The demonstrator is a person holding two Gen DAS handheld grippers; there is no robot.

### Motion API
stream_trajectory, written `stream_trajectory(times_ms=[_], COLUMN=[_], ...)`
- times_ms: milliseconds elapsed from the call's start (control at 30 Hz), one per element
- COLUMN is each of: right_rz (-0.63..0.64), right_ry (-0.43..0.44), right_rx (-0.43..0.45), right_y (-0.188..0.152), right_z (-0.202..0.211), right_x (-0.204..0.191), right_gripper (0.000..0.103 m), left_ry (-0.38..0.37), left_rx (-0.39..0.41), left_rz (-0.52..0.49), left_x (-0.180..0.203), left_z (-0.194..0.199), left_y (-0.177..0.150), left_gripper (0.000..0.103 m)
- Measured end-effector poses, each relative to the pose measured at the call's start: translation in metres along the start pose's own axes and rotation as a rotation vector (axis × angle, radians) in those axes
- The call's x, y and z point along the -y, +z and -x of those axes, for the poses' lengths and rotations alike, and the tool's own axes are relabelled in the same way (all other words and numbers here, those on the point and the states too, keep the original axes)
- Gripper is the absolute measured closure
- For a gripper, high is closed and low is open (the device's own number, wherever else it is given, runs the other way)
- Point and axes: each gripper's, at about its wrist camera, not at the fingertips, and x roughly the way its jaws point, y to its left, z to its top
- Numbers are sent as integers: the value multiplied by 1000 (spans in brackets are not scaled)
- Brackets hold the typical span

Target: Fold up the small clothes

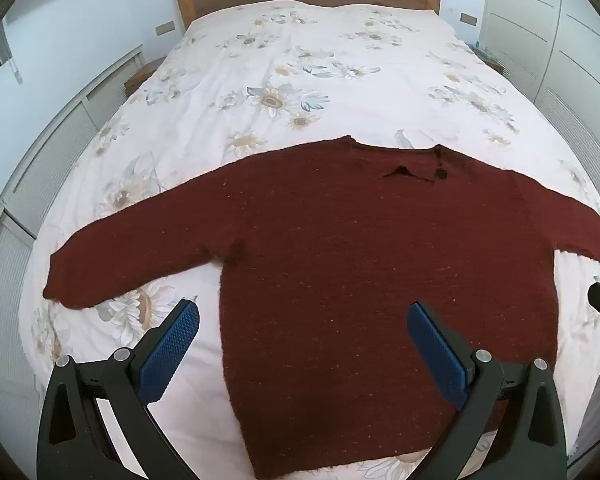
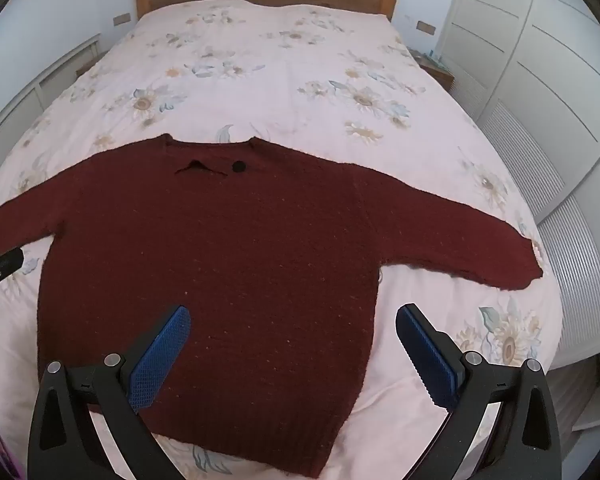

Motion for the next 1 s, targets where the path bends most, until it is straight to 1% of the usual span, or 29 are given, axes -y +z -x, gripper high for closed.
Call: stream_trajectory(times_ms=[100,167,300,333,367,467,600,767,1000], right_rz=[2,1,4,3,5,3,11,19,21], right_ry=[0,-3,-5,-4,-7,-8,-11,-24,-19], right_rx=[-9,-13,-15,-15,-17,-15,-10,-10,-14], right_y=[2,-1,0,0,1,-1,-5,-3,-2], right_z=[2,-5,-4,-4,-4,-3,-6,-1,1], right_x=[-1,4,1,2,0,5,12,9,6], right_gripper=[1,1,1,1,1,1,1,1,1], left_ry=[-15,-19,-36,11,17,19,27,14,21], left_rx=[-5,-5,-9,-9,-11,-13,-18,-21,-23], left_rz=[9,11,13,-4,-4,-6,-14,-3,-6], left_x=[-3,-7,-20,-11,-7,-11,-5,-8,-8], left_z=[0,0,0,-2,-2,-2,-5,-6,-6], left_y=[0,0,-1,2,1,1,-3,-5,-5], left_gripper=[1,1,1,1,1,1,1,1,1])
